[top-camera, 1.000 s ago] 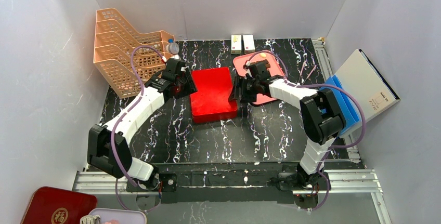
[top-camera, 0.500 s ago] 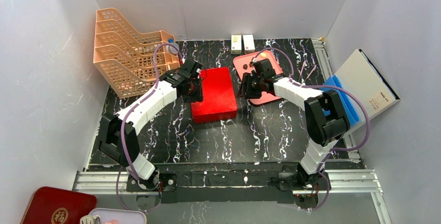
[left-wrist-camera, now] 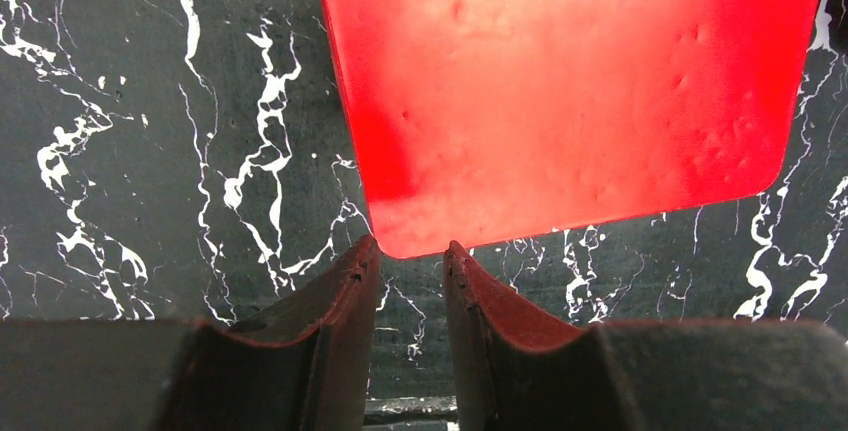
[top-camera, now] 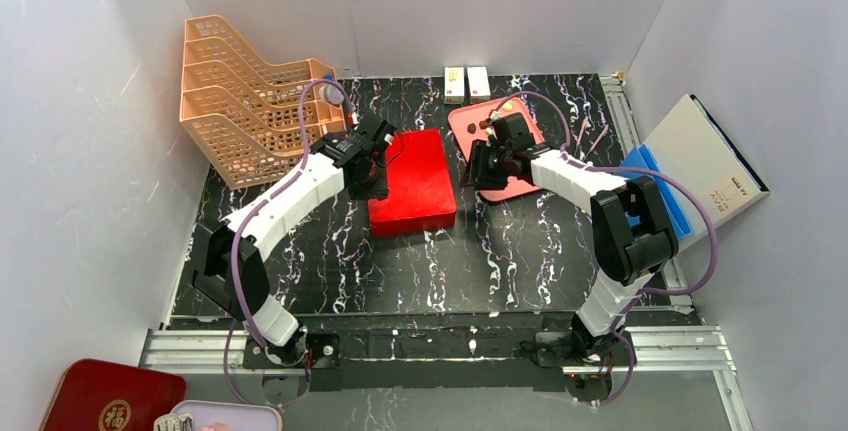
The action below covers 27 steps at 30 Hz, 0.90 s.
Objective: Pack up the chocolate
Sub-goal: Close the box lid on the packing box.
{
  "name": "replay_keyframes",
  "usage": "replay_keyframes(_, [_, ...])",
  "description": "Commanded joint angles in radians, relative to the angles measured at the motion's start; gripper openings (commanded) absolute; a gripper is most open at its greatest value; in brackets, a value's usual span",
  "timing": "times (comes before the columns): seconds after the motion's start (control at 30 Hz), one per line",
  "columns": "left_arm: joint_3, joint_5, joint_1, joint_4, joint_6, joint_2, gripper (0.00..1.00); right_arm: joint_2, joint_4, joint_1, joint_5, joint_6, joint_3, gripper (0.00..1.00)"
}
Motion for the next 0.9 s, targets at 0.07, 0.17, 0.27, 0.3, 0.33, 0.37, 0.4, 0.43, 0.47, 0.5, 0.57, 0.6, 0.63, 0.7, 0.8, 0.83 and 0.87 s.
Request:
replay_keyframes(0.07, [0.008, -0.045, -0.032, -0.046, -0.021, -0.015, 0.28, -0.05, -0.013, -0.013, 0.013, -0.022, -0.013, 0.53])
replay_keyframes(0.17, [-0.07, -0.04, -0.048, -0.039, -0.048, 0.003, 0.19, -0.05, -0.015, -0.015, 0.012, -0.025, -0.016, 0.53])
replay_keyframes(0.27, [-0.193, -0.042, -0.084, -0.015, -0.111, 0.017, 0.18, -0.054, -0.017, -0.019, 0.014, -0.032, -0.022, 0.53])
replay_keyframes(0.3, [-0.23, -0.051, -0.093, 0.004, -0.134, 0.006, 0.18, -0.055, -0.018, -0.021, 0.014, -0.034, -0.023, 0.53])
replay_keyframes(0.33, [-0.262, -0.054, -0.096, 0.025, -0.157, -0.007, 0.18, -0.057, -0.019, -0.023, 0.011, -0.036, -0.023, 0.53])
replay_keyframes(0.37, [-0.289, -0.053, -0.096, 0.042, -0.173, -0.022, 0.18, -0.06, -0.018, -0.026, 0.011, -0.038, -0.023, 0.53])
replay_keyframes(0.4, [-0.305, -0.055, -0.097, 0.052, -0.183, -0.03, 0.18, -0.062, -0.018, -0.027, 0.01, -0.036, -0.023, 0.53])
replay_keyframes(0.43, [-0.309, -0.056, -0.097, 0.053, -0.188, -0.032, 0.18, -0.063, -0.018, -0.029, 0.008, -0.037, -0.022, 0.53])
replay_keyframes(0.47, [-0.305, -0.062, -0.096, 0.054, -0.19, -0.03, 0.19, -0.064, -0.018, -0.028, 0.006, -0.038, -0.021, 0.53])
replay_keyframes(0.5, [-0.302, -0.069, -0.097, 0.058, -0.193, -0.034, 0.19, -0.065, -0.02, -0.029, 0.005, -0.039, -0.018, 0.53])
replay_keyframes(0.57, [-0.29, -0.082, -0.097, 0.066, -0.195, -0.056, 0.19, -0.066, -0.024, -0.031, 0.001, -0.041, -0.015, 0.53])
replay_keyframes(0.6, [-0.279, -0.089, -0.097, 0.066, -0.196, -0.065, 0.19, -0.068, -0.026, -0.03, 0.001, -0.042, -0.014, 0.53])
replay_keyframes(0.63, [-0.265, -0.092, -0.097, 0.062, -0.193, -0.071, 0.19, -0.069, -0.027, -0.031, 0.001, -0.044, -0.014, 0.53])
replay_keyframes(0.7, [-0.23, -0.099, -0.096, 0.033, -0.195, -0.075, 0.19, -0.071, -0.032, -0.032, -0.001, -0.047, -0.012, 0.53])
replay_keyframes(0.8, [-0.198, -0.094, -0.098, 0.002, -0.206, -0.097, 0.18, -0.078, -0.037, -0.033, -0.002, -0.048, -0.013, 0.53])
replay_keyframes(0.83, [-0.19, -0.089, -0.099, -0.003, -0.212, -0.112, 0.18, -0.08, -0.037, -0.032, -0.002, -0.049, -0.015, 0.53])
replay_keyframes(0.87, [-0.183, -0.084, -0.098, -0.009, -0.218, -0.121, 0.18, -0.083, -0.037, -0.035, -0.001, -0.05, -0.015, 0.53])
